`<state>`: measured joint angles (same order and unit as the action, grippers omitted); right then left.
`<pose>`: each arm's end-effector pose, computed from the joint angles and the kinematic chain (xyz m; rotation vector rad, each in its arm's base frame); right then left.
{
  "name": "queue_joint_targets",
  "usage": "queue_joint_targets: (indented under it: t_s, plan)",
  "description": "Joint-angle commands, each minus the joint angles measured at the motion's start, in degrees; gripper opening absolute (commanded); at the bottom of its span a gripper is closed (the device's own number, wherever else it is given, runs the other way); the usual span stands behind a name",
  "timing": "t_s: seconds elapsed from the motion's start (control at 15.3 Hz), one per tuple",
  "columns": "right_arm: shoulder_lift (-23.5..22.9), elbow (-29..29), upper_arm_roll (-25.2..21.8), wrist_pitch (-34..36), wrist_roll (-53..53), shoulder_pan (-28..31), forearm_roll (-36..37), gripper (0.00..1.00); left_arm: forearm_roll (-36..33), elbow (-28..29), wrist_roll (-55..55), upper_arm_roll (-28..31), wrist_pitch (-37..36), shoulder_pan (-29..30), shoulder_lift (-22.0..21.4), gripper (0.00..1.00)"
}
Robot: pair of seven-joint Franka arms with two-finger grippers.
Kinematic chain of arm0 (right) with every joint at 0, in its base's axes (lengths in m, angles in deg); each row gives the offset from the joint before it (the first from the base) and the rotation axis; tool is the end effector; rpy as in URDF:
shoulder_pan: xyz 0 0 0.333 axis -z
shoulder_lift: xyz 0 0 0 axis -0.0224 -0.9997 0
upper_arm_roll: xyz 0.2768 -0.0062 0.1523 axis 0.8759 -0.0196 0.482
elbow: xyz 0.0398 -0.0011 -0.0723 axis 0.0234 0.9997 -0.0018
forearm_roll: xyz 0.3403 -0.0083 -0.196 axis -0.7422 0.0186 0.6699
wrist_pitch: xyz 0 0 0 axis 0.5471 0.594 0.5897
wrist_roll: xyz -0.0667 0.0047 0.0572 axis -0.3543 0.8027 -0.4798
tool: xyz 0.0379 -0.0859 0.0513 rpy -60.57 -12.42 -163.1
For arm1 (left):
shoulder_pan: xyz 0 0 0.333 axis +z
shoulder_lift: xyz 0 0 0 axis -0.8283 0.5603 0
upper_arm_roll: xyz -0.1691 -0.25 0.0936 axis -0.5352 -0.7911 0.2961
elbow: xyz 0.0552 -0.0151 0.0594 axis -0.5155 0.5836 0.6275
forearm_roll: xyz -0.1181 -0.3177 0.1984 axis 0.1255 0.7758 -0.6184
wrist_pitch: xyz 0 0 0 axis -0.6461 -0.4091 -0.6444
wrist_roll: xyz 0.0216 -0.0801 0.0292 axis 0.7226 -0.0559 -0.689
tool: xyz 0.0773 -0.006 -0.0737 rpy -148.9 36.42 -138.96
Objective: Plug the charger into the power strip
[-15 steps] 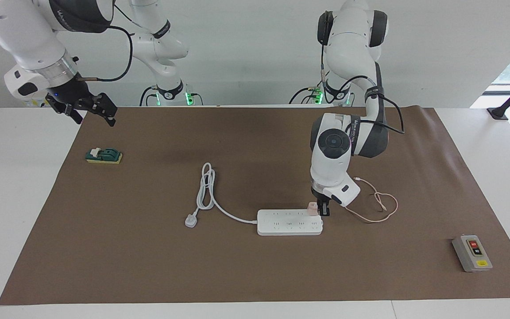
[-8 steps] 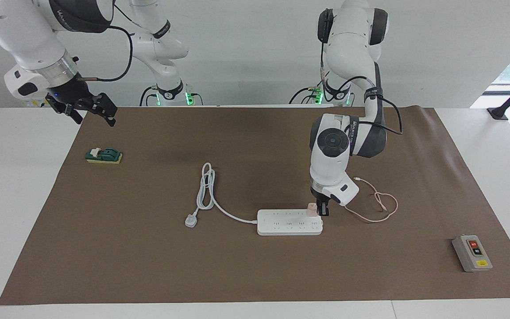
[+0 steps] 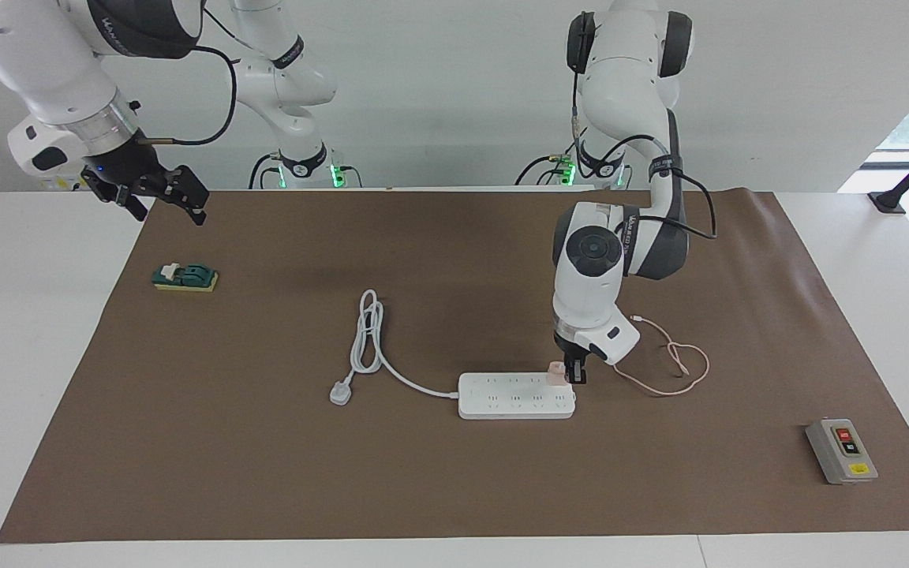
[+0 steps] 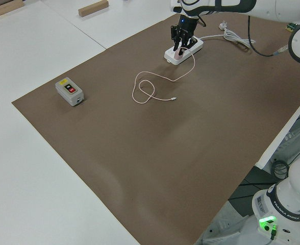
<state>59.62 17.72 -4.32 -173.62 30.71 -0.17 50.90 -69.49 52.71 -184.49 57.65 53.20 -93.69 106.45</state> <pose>0.5534 -0.0496 0.6152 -3.0999 0.2266 0.1085 0.6456 -0.2922 0.3556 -2.3650 -1.9666 -0.1593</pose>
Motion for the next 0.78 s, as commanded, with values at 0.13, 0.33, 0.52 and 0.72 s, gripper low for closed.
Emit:
queue_joint_targets:
  t_s: [0.13,0.33,0.52,0.72]
  plan:
    - [0.7,0.5,0.8,-0.2,-0.6,0.5,1.1,1.00,-0.3,0.8,3.5,0.4,-1.0,-0.9,0.1,0.36]
    - [0.7,0.5,0.7,-0.2,-0.6,0.6,1.1,1.00,-0.2,0.0,3.5,0.6,-3.0,-0.8,0.0,0.99]
    - [0.7,0.5,0.7,-0.2,-0.6,0.6,1.1,1.00,-0.1,-1.8,3.6,0.7,-4.7,-0.6,-1.2,1.00]
    - [0.7,0.5,0.8,-0.2,-0.6,0.5,1.1,1.00,0.1,-1.8,4.9,0.7,-6.4,0.6,-5.2,1.00]
